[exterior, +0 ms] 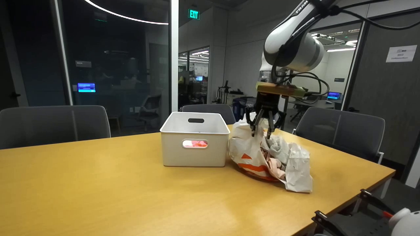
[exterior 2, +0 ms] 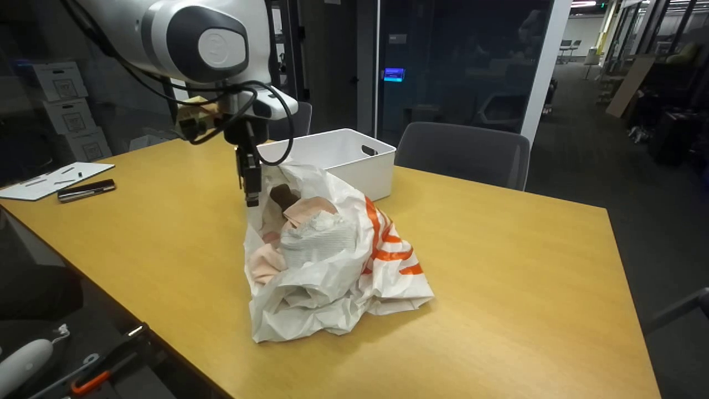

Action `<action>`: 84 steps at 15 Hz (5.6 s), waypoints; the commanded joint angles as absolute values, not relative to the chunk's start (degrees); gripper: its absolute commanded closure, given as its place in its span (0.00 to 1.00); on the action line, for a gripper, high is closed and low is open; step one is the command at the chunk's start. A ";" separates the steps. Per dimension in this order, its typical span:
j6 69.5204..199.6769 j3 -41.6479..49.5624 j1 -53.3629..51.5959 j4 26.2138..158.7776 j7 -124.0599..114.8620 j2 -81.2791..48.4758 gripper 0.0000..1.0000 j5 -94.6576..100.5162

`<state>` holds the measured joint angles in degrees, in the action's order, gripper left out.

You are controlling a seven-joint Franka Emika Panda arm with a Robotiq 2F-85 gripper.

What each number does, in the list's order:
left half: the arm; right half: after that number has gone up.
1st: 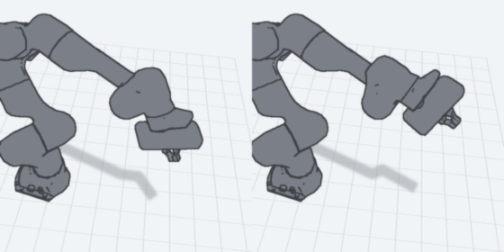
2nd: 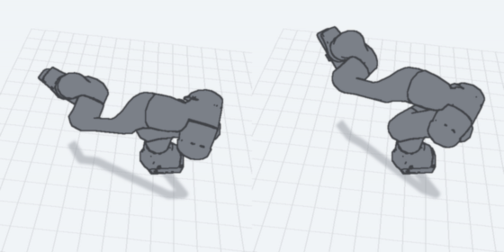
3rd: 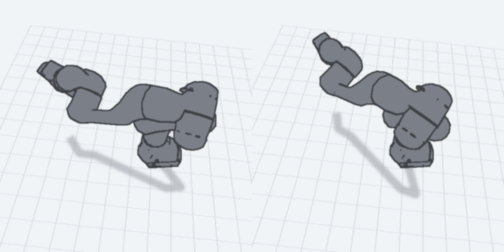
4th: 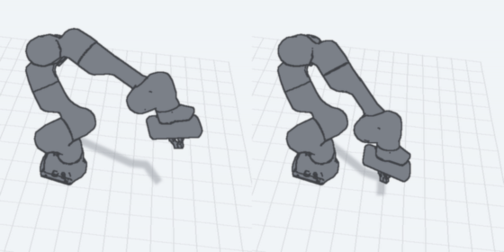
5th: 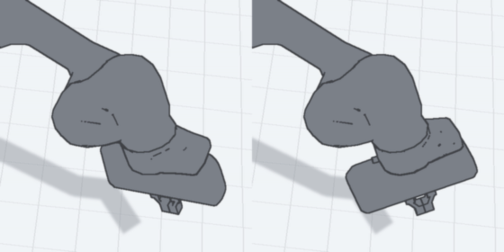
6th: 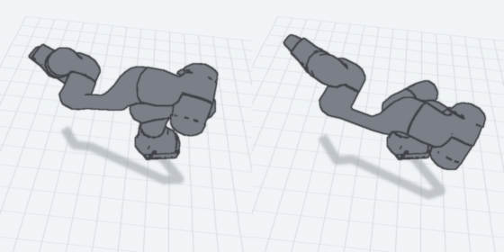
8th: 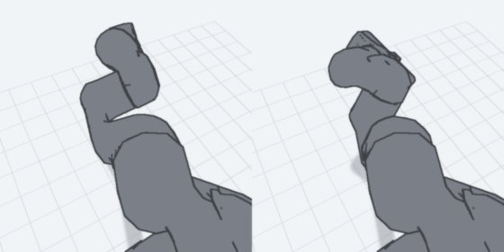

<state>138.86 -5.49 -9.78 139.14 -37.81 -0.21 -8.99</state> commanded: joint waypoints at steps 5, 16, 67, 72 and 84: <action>136.55 -5.90 -6.61 145.77 -45.96 7.65 0.00 -5.76; 144.59 -2.18 1.61 150.66 -55.01 1.32 0.00 5.18; 121.89 -10.49 -6.76 148.66 -92.52 19.94 0.69 35.92; 115.17 -13.17 -8.34 148.25 -88.30 23.16 0.32 27.51; 136.63 -17.05 -10.22 149.61 -73.13 25.84 0.00 27.45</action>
